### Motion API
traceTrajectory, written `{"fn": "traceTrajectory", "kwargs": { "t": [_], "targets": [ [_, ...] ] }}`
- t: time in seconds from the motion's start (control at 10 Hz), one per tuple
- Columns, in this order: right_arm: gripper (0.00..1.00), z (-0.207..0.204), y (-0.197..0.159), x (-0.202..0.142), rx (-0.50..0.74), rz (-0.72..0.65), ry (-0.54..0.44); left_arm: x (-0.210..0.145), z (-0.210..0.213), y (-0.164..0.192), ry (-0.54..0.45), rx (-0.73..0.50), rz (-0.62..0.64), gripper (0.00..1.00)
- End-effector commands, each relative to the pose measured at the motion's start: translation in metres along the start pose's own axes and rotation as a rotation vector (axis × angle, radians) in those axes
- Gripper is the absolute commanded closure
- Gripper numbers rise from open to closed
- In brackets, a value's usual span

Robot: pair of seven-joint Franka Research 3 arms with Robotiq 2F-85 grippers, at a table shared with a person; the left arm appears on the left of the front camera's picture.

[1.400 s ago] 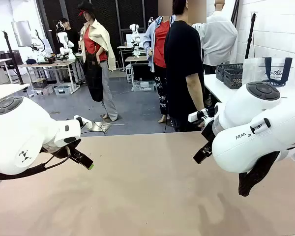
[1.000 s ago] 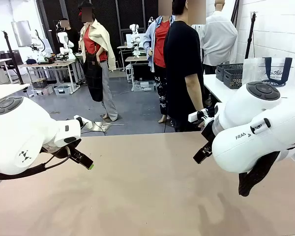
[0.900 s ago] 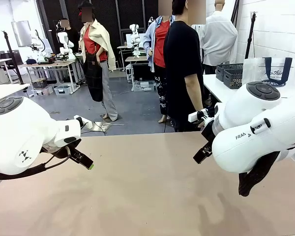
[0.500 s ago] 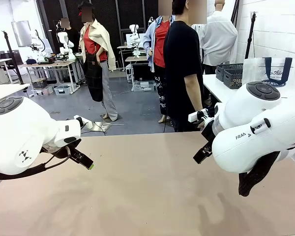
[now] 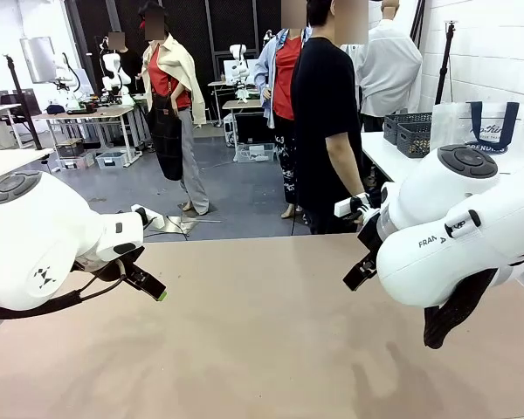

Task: Transfer purchased items from the store into the shopping bag.
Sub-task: Open the Reusable shopping bag in the center of the table.

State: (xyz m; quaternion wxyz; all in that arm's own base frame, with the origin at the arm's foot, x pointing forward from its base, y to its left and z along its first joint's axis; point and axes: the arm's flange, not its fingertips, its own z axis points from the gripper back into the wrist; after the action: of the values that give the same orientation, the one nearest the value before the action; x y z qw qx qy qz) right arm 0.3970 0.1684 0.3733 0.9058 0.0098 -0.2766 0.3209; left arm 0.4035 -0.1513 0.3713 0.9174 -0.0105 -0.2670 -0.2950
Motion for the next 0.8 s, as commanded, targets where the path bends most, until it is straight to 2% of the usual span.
{"fn": "traceTrajectory", "kwargs": {
  "t": [0.0, 0.7],
  "targets": [
    [0.00, 0.0011, 0.0008, -0.0014, 0.000, 0.001, -0.001, -0.0002, 0.0000, 0.0005, 0.000, 0.000, 0.001, 0.00],
    [0.00, 0.0011, 0.0008, -0.0014, 0.000, 0.001, -0.001, -0.0002, 0.0000, 0.0005, 0.000, 0.000, 0.001, 0.00]
  ]
}}
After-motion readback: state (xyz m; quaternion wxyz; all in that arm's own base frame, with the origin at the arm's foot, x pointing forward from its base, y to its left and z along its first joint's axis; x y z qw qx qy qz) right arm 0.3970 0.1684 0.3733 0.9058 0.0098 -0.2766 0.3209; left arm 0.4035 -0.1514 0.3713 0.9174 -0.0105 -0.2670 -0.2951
